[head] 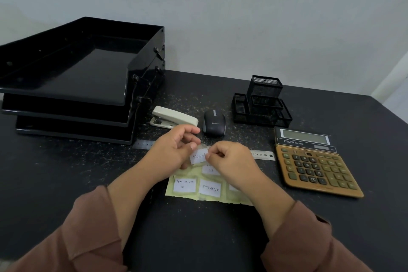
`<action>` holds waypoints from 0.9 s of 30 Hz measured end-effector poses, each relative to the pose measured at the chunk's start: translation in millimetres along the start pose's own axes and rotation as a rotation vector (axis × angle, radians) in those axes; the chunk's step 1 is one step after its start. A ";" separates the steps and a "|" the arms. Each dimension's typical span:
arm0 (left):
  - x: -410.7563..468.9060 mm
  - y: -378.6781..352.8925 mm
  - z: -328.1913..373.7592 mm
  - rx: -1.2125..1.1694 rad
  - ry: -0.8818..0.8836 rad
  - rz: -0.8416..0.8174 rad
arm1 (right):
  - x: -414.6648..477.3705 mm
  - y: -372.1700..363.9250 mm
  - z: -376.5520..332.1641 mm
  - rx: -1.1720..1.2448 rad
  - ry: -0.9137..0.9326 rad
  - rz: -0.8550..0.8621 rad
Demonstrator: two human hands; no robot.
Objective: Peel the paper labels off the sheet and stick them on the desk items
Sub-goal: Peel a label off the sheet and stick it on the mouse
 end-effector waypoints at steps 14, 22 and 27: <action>11.6 -5.5 2.3 -0.108 0.206 -0.020 | 1.2 17.1 4.7 0.306 -0.110 0.126; 52.1 -12.2 19.2 -0.001 0.243 -0.019 | 18.2 28.0 15.5 0.512 -0.241 0.244; 70.9 -15.0 24.0 0.030 0.211 0.057 | 36.1 40.7 15.0 0.482 -0.263 0.262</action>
Point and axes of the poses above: each hand's wrist, its own x-axis towards the middle knuckle, its own y-axis out of the back of the hand, z = x × y, the point moved 4 cm from there along x, towards the middle knuckle, and after that the axes turned 4 degrees about -x, right-handed, at the moved point
